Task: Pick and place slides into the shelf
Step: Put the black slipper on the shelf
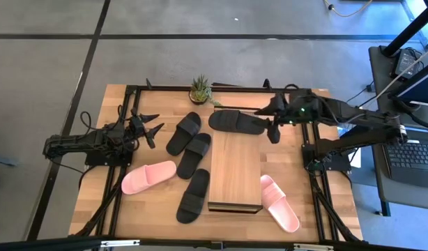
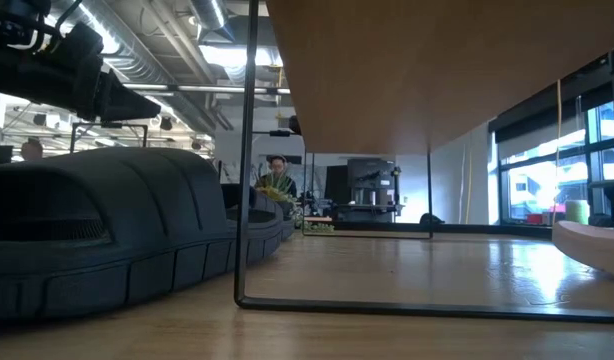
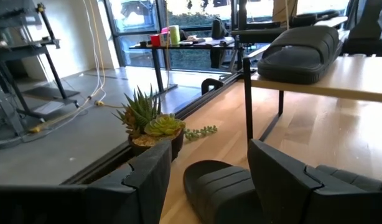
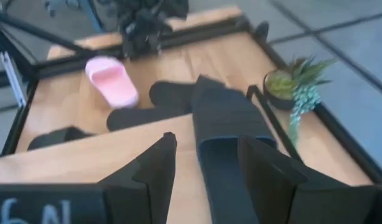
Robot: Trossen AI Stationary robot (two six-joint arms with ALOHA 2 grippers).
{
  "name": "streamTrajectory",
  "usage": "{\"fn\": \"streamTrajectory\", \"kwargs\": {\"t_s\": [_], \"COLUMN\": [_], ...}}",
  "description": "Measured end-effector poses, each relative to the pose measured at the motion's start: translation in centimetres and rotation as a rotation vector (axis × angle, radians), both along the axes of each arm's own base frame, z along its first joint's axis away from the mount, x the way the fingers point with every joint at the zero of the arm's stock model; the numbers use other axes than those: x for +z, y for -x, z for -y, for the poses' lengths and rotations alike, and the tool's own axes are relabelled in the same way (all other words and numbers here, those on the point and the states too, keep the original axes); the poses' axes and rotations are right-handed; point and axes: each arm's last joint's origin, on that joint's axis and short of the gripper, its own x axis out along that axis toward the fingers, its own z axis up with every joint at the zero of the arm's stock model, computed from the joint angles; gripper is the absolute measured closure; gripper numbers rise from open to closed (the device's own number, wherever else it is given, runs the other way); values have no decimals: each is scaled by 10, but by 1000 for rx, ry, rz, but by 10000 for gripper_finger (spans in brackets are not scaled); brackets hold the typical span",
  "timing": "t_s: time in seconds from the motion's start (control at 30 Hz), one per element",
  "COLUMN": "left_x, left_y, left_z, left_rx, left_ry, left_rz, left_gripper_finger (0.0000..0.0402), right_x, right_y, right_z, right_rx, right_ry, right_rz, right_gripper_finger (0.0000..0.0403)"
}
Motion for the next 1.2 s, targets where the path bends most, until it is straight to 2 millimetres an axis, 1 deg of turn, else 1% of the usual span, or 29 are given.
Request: {"fn": "streamTrajectory", "kwargs": {"t_s": [0.07, 0.23, 0.33, 0.47, 0.63, 0.73, 0.93, 1.07, 1.2], "left_x": [0, 0, 0, 1, 10, 14, 7, 18, 31], "left_y": [0, 0, 0, 0, -5, -9, -24, -39, -55], "left_z": [0, 0, 0, 0, 4, 3, 3, 2, 1], "left_rx": [3, 3, 3, -7, -151, -160, -191, -202, -231], "left_ry": [35, 127, 134, 127, 2, -30, -7, -17, -142], "left_rz": [26, 90, 96, 101, 112, 129, -3, -104, -289], "left_gripper_finger": [198, 198, 198, 198, 198, 198, 198, 198, 198], "right_x": [-8, -37, -46, -50, -47, -47, -47, -47, -48], "right_y": [5, 15, 20, 27, 32, 32, 31, 31, 31], "right_z": [-2, -3, -3, -4, -2, -2, -1, -1, -1], "right_rx": [-10, -31, -38, -37, -90, -117, -113, -113, -113], "right_ry": [-9, -36, -52, -49, -24, -14, 5, 6, 6], "right_rz": [69, 223, 310, 340, 360, 358, 352, 351, 351], "right_gripper_finger": [230, 230, 230, 230, 230, 230, 230, 230, 230]}}
